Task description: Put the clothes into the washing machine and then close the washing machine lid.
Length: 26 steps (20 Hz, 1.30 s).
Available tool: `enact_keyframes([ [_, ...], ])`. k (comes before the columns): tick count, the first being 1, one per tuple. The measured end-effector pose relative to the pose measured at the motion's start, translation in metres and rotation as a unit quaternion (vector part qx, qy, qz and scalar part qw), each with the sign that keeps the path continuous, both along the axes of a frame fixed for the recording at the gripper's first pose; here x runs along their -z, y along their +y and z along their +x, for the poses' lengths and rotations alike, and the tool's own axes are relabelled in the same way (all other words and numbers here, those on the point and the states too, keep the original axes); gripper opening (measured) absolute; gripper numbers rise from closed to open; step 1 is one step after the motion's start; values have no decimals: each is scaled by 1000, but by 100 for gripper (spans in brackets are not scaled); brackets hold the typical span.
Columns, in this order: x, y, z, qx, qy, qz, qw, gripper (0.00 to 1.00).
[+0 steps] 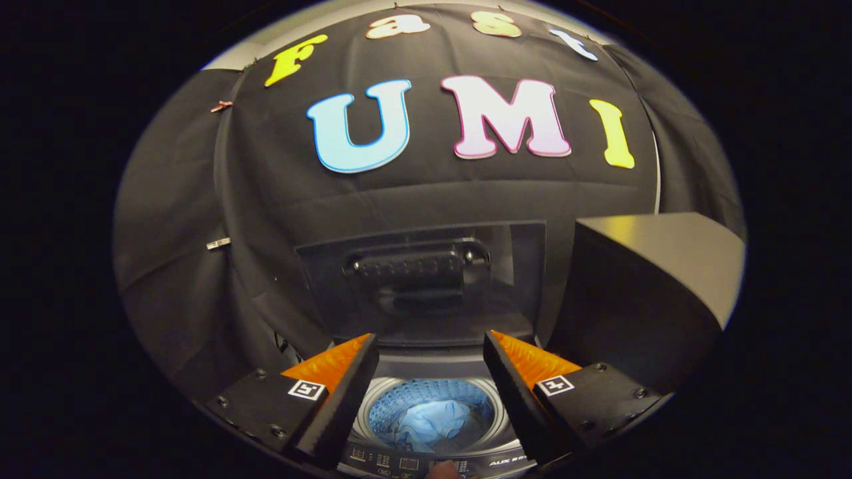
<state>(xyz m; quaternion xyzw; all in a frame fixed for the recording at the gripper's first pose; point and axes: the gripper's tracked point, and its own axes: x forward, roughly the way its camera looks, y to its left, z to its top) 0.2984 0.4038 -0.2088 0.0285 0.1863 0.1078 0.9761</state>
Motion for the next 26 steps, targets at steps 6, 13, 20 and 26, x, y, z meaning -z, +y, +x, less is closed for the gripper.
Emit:
enact_keyframes([
  [6,-65,-22,55,49,-105,-8,993,99],
  [13,-133,2,133,67,-139,-13,988,99],
  [20,-133,27,190,90,-143,-7,986,99],
  [26,-72,21,219,104,-74,-37,991,99],
])
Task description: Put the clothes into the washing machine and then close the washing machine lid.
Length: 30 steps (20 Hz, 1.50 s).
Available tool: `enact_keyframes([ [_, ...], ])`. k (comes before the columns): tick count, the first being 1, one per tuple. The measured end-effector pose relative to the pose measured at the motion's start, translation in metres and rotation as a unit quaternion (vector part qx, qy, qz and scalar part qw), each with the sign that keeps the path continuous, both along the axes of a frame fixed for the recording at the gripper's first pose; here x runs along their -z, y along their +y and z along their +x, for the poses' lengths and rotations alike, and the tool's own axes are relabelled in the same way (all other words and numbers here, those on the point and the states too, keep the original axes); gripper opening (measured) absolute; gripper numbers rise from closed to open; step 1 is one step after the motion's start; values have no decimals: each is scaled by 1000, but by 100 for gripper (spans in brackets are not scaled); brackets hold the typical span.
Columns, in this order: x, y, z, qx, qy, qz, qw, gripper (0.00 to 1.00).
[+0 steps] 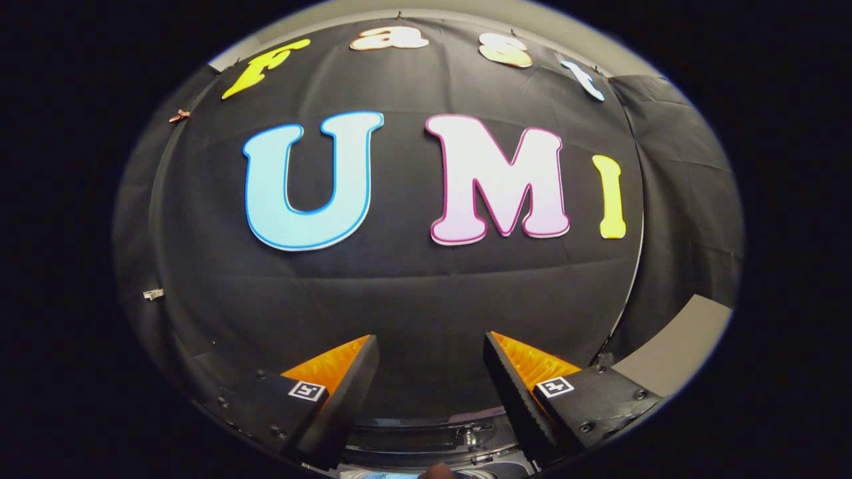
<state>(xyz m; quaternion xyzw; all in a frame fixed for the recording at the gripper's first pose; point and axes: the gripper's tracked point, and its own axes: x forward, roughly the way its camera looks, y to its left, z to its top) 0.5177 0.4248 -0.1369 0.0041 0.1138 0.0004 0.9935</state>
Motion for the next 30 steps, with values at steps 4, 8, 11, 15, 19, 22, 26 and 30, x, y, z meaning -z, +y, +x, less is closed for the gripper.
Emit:
enact_keyframes([
  [4,38,-1,11,2,53,7,999,99],
  [8,66,3,3,-9,93,-26,995,99],
  [11,68,3,4,-8,71,-21,997,99],
  [15,71,3,-2,-17,96,-25,995,100],
  [19,70,6,-15,-38,110,-19,993,100],
  [22,66,6,-27,-42,82,-15,996,99],
  [26,64,2,-55,-41,62,-15,997,99],
  [30,68,-2,-77,-36,64,-16,997,99],
])
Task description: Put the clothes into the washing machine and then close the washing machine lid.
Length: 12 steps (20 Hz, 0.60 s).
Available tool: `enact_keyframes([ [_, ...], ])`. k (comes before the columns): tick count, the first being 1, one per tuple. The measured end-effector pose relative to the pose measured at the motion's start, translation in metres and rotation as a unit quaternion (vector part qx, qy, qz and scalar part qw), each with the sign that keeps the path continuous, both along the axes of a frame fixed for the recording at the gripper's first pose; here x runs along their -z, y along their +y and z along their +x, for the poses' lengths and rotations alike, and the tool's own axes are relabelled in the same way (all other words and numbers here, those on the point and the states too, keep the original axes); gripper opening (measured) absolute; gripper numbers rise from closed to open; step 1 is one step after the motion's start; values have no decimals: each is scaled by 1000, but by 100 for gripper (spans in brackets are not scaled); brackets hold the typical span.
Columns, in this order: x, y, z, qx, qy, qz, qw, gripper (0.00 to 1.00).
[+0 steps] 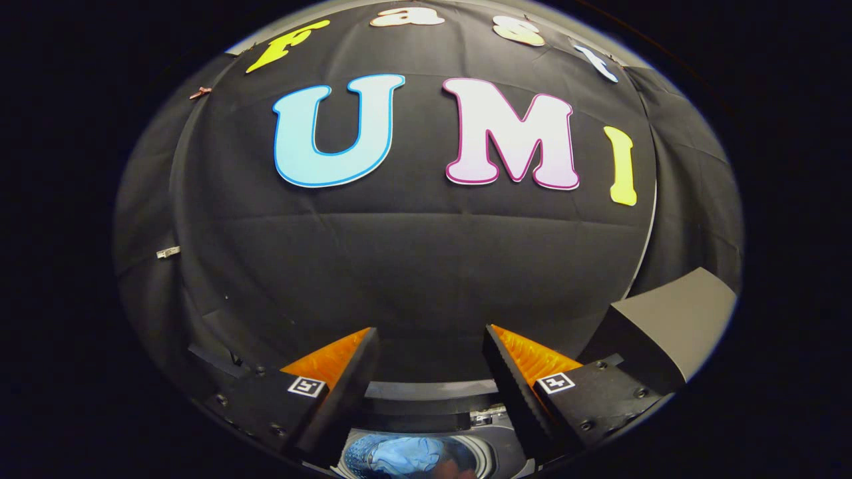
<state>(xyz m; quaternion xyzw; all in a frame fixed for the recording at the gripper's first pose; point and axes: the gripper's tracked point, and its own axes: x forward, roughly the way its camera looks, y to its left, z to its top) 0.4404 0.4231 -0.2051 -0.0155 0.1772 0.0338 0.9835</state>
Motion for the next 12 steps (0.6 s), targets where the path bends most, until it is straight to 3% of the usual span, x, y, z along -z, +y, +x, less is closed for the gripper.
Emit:
enact_keyframes([
  [5,-2,-3,-14,18,-39,-3,999,100],
  [12,5,-6,-26,25,-11,-7,1000,99],
])
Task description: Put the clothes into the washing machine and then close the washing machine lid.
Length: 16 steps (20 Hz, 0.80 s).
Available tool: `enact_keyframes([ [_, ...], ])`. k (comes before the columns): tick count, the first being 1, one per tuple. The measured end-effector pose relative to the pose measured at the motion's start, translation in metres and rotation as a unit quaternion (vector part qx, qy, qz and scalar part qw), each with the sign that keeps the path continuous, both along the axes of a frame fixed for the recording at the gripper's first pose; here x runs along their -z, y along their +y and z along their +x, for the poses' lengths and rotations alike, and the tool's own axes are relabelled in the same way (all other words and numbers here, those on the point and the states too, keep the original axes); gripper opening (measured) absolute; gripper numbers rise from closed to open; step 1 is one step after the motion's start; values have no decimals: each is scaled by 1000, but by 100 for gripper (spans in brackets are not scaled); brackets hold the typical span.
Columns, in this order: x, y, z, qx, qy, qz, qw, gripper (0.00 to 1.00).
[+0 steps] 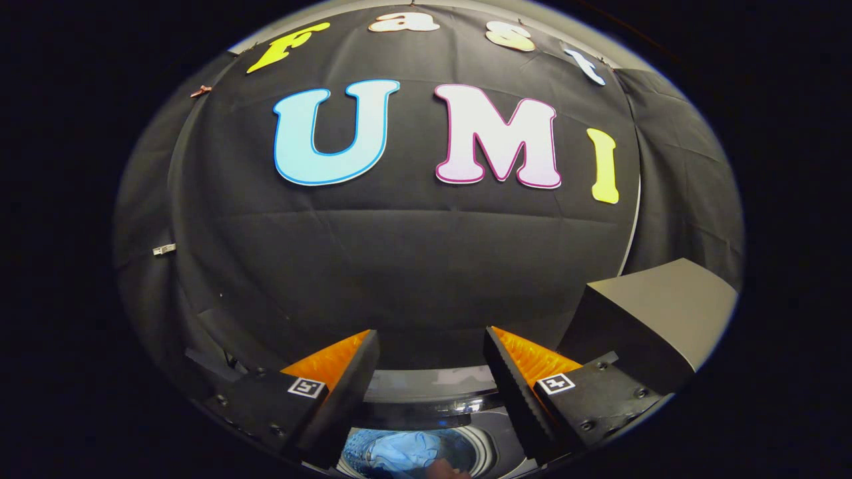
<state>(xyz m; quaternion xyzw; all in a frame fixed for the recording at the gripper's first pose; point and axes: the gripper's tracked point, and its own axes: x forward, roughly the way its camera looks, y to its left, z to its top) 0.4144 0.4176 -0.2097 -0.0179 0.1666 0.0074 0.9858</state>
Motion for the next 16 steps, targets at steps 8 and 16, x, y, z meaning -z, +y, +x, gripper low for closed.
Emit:
enact_keyframes([
  [8,5,0,-6,-4,10,-3,1000,99],
  [16,14,-2,-16,-2,45,-5,999,99],
])
